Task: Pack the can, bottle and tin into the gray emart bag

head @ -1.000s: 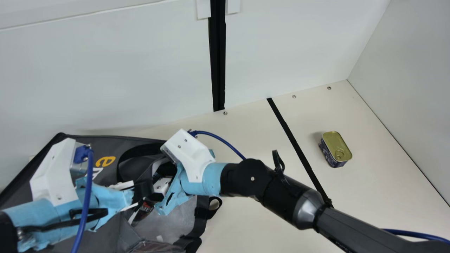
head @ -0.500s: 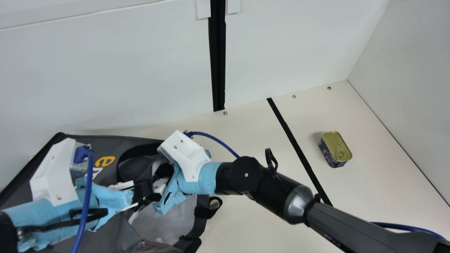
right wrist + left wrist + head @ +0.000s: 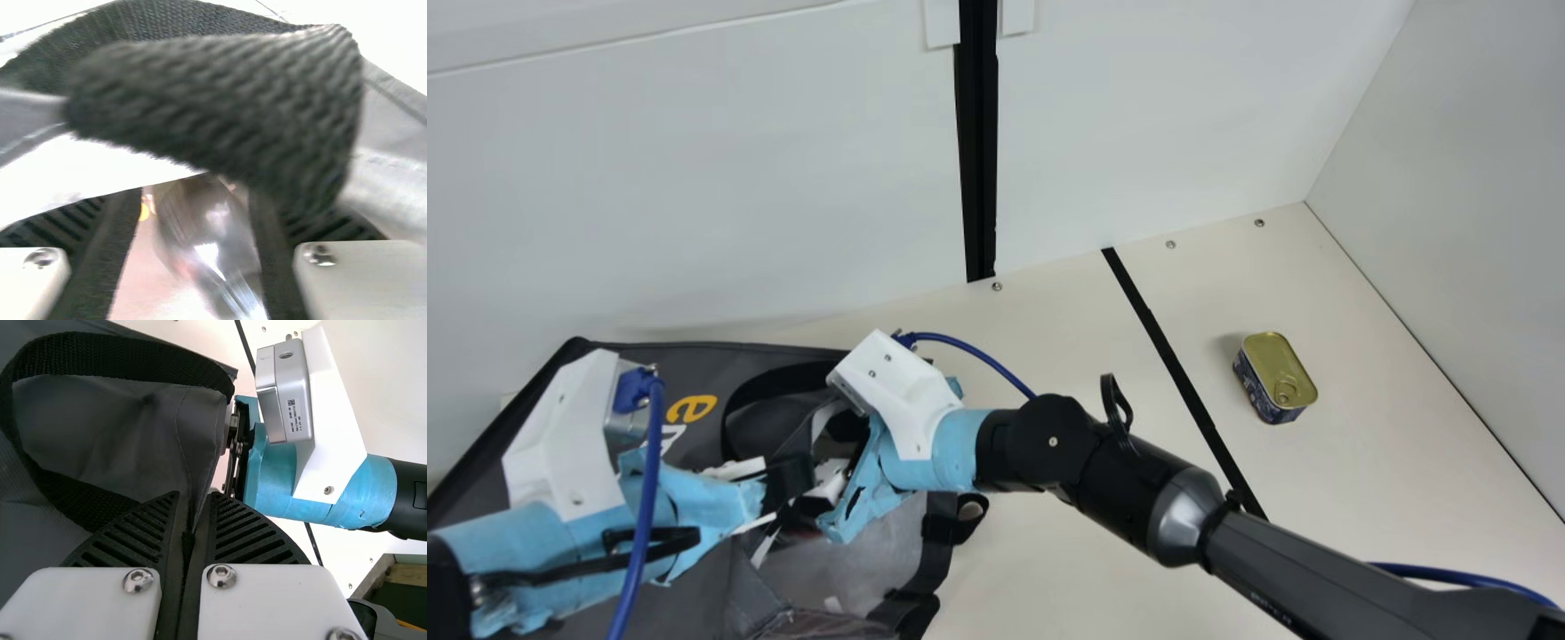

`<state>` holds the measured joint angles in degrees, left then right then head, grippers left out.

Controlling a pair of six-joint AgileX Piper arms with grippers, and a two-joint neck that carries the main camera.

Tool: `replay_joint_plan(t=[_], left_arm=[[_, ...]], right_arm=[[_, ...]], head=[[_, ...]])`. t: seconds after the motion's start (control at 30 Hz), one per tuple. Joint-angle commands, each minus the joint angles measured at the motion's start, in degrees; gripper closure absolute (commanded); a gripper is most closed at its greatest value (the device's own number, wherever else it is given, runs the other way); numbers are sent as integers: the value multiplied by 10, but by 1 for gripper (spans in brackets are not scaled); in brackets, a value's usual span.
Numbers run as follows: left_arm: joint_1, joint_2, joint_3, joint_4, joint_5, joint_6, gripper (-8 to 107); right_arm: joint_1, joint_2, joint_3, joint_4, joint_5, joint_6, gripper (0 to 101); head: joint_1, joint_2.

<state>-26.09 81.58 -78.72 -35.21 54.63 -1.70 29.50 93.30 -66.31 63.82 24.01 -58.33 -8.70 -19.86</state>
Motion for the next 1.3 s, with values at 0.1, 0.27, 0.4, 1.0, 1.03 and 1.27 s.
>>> replay_joint_plan(t=[0.1,0.27,0.4,1.0,1.03,1.27], left_arm=[[0,0,0,0,0,0,89],[0,0,0,0,0,0,89],[0,0,0,0,0,0,89],[0,0,0,0,0,0,89],[0,0,0,0,0,0,89],[0,0,0,0,0,0,89]], right_arm=[[-4,-6,4,-1,4,1,18],[-10,-16,9,-4,10,1,10],[-17,-28,15,-8,17,0,10],[-48,-96,53,-54,39,27,10],[-49,-100,55,-58,40,30,10],[-60,-127,64,-91,44,55,10]], head=[[-13,-1],[-13,-1],[-13,-1],[-13,-1],[-13,-1],[-13,-1]])
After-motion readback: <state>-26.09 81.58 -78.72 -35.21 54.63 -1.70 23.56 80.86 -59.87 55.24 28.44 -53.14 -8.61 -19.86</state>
